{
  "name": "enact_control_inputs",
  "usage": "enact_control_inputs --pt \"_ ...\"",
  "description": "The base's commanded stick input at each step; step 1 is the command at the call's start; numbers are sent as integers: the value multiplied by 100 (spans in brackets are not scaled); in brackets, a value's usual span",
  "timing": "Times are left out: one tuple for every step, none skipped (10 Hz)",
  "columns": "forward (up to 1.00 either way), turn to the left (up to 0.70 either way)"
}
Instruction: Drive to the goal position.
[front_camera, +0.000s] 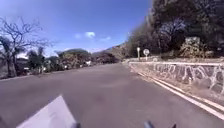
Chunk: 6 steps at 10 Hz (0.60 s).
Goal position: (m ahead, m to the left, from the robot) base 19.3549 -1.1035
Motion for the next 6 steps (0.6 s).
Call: enact_control_inputs --pt "50 0" --pt "50 0" --pt "50 0" --pt "50 0" --pt "50 0" --pt "50 0"
